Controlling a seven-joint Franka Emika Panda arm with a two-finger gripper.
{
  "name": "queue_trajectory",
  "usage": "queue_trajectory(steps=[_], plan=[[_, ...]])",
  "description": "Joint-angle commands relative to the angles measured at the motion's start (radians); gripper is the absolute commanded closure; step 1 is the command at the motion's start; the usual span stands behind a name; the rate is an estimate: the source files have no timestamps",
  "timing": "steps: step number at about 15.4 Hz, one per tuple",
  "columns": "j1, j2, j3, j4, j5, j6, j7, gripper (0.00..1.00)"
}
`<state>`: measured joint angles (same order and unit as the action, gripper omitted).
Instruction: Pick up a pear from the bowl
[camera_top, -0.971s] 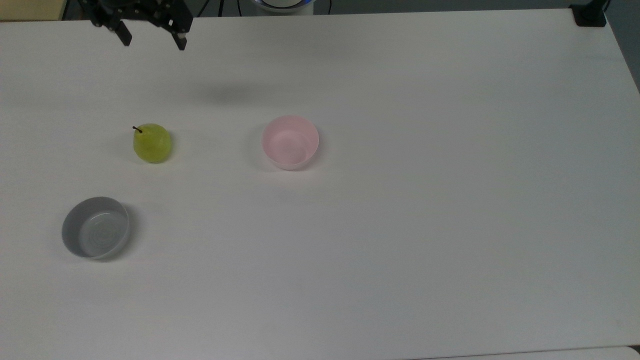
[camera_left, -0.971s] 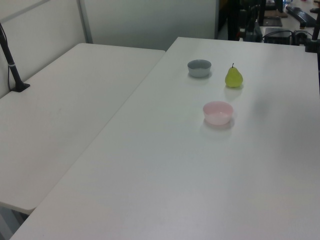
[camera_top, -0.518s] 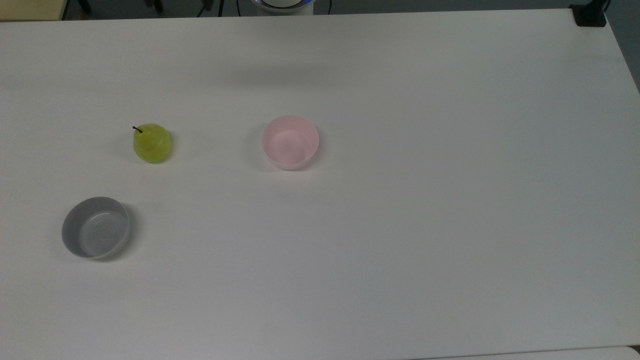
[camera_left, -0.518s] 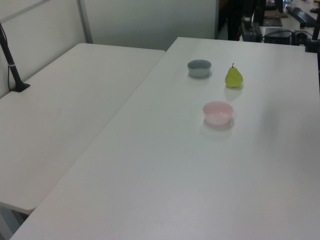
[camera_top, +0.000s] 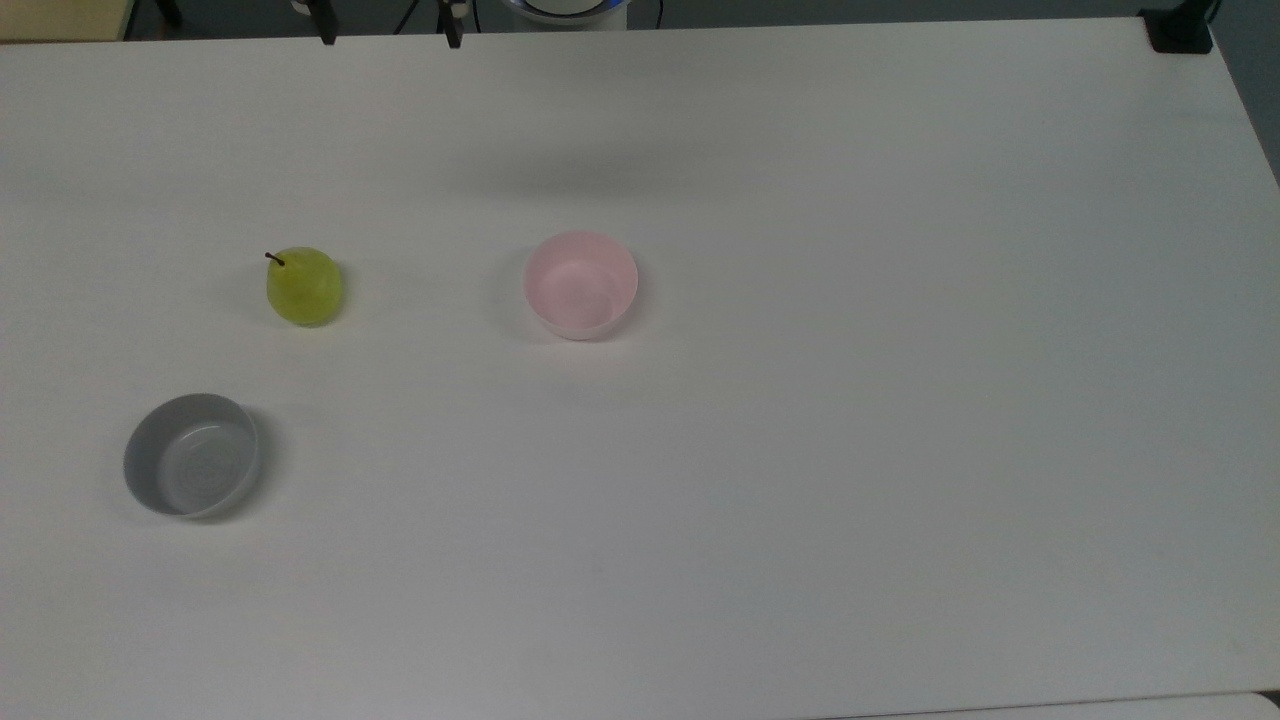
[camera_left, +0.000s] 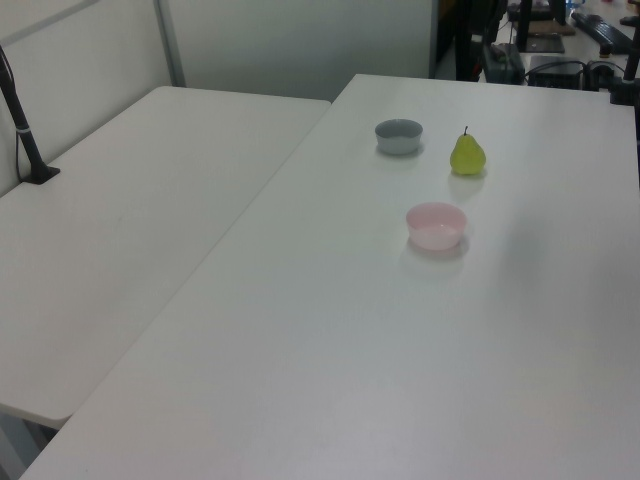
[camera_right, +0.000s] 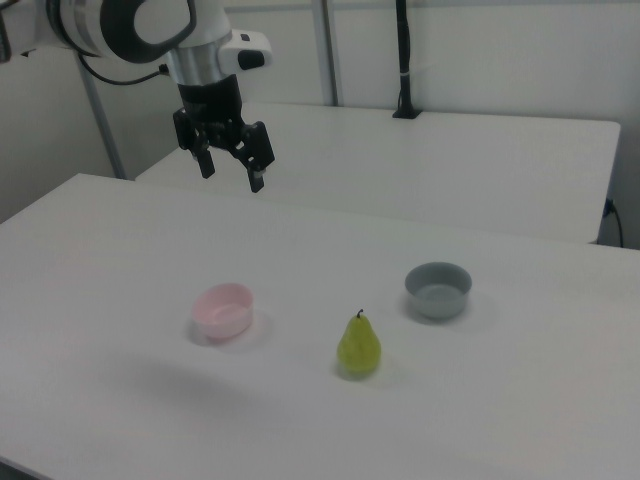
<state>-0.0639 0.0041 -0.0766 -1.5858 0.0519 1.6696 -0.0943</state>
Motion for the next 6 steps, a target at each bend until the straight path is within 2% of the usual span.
queue_trajectory(steps=[1, 6], plan=[[0.001, 0.01, 0.008, -0.013, -0.006, 0.03, -0.015, 0.0], [0.001, 0.005, 0.012, -0.017, -0.006, 0.025, -0.015, 0.0]])
